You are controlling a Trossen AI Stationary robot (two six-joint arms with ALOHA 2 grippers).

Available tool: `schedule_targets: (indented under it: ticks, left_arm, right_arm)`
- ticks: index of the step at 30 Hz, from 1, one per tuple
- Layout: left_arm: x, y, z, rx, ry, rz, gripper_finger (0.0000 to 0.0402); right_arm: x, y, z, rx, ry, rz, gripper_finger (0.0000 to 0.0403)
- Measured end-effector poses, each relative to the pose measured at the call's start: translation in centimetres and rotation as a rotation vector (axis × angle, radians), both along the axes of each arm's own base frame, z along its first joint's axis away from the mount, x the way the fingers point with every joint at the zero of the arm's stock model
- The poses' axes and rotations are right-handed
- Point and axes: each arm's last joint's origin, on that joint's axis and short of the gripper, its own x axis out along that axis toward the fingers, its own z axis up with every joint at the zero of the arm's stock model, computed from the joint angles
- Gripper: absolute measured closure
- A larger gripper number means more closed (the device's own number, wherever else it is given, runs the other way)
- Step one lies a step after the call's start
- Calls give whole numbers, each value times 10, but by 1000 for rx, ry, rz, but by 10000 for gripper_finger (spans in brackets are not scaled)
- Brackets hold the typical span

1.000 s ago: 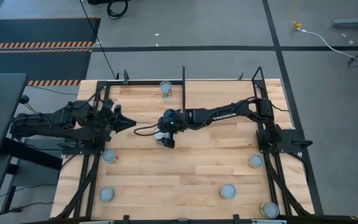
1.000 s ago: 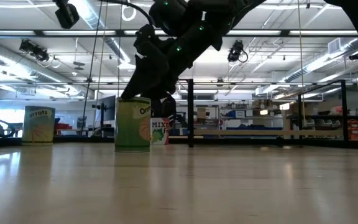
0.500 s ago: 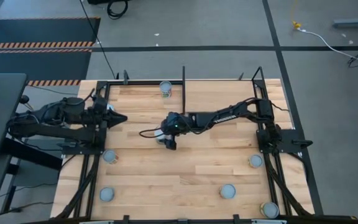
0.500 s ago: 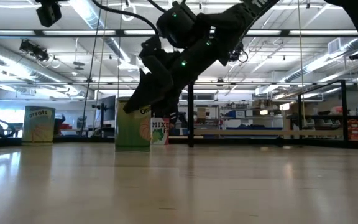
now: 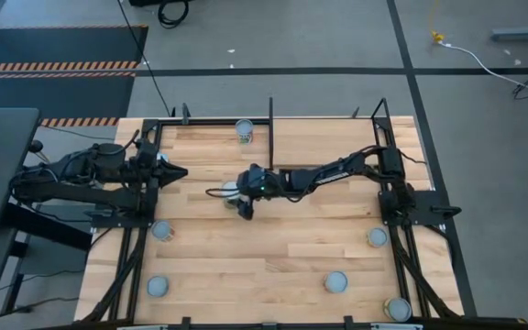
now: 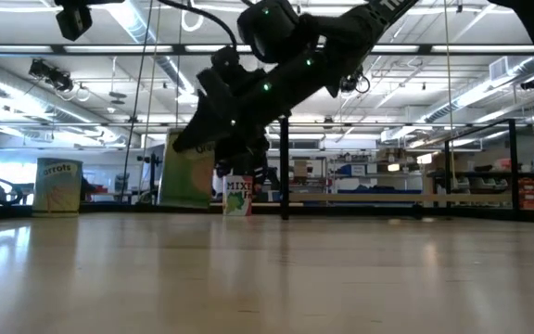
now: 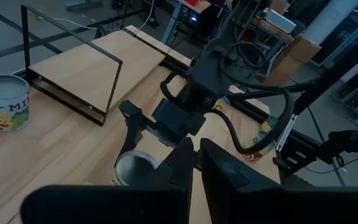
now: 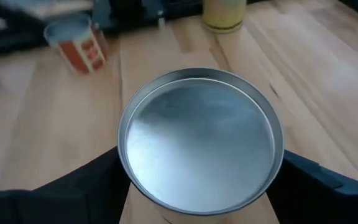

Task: Pick and place cans onto a shelf
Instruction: Put the yellow/green can on the shelf

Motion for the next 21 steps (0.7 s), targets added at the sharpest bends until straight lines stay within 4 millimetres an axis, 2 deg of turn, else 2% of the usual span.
schedule_targets:
  ticks: [2,5,8,12,14,17,21]
  left_arm:
    - [0,0,0,-1,0,0,365]
    - [0,0,0,-11,-2,3,365]
    - [0,0,0,-12,-2,3,365]
    - [1,0,1,-11,-16,3,365]
    - [1,0,3,-2,-36,0,365]
    - [3,0,8,32,-81,-9,365]
    - [7,0,15,35,-159,-8,365]
  right_arm:
    - [-1,3,20,55,-27,-26,85]
    - [-13,6,61,95,-51,-43,84]
    - [-36,6,101,61,-60,-103,84]
    - [-79,-11,152,-7,-92,-300,84]
    - [-101,-22,169,-33,-78,-430,84]
    - [-131,-38,180,-65,-22,-606,84]
    - [-162,-64,177,-69,77,-829,84]
